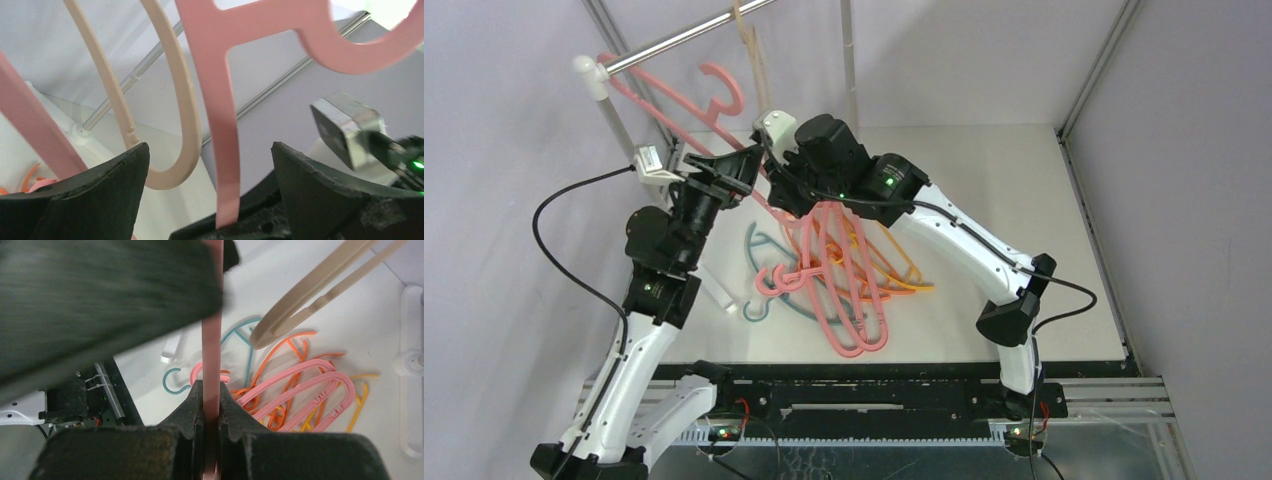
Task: Organize the hangers
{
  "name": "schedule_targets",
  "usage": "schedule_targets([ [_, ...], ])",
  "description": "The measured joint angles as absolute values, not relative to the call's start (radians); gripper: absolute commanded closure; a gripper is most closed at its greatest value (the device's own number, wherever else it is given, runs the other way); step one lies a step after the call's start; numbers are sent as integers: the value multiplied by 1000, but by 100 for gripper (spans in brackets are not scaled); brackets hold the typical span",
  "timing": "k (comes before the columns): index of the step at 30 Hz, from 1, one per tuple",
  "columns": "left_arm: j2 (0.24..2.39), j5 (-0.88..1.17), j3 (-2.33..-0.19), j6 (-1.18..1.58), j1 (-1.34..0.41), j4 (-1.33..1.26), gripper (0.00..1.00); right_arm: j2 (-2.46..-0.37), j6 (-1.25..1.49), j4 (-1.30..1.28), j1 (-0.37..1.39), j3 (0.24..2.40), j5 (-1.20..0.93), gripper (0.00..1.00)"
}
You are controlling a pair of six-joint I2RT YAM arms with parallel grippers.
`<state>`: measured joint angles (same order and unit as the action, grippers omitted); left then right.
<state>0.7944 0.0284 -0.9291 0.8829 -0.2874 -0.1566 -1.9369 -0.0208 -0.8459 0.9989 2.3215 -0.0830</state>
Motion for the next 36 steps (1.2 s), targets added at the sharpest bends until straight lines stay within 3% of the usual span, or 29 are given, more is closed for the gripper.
schedule_targets([
  [5, 817, 25, -930, 884, -287, -147, 10, -1937, -41, -849, 1037, 2321, -73, 96],
  [14, 875, 18, -961, 918, -289, -174, 71, -1936, -59, -857, 1066, 2319, -35, 96],
  [21, 937, 47, -1011, 973, -292, -204, 91, -1936, -70, -851, 1062, 2317, 21, 89],
  [27, 972, 56, -1027, 966, -284, -203, 97, -1904, -78, -839, 1062, 2270, 86, 59],
  [29, 987, 55, -1029, 964, -269, -206, 97, -1864, -85, -838, 1062, 2232, 117, 38],
  [36, 1053, 68, -1051, 987, -227, -246, 96, -1728, -104, -800, 1061, 2133, 234, 32],
])
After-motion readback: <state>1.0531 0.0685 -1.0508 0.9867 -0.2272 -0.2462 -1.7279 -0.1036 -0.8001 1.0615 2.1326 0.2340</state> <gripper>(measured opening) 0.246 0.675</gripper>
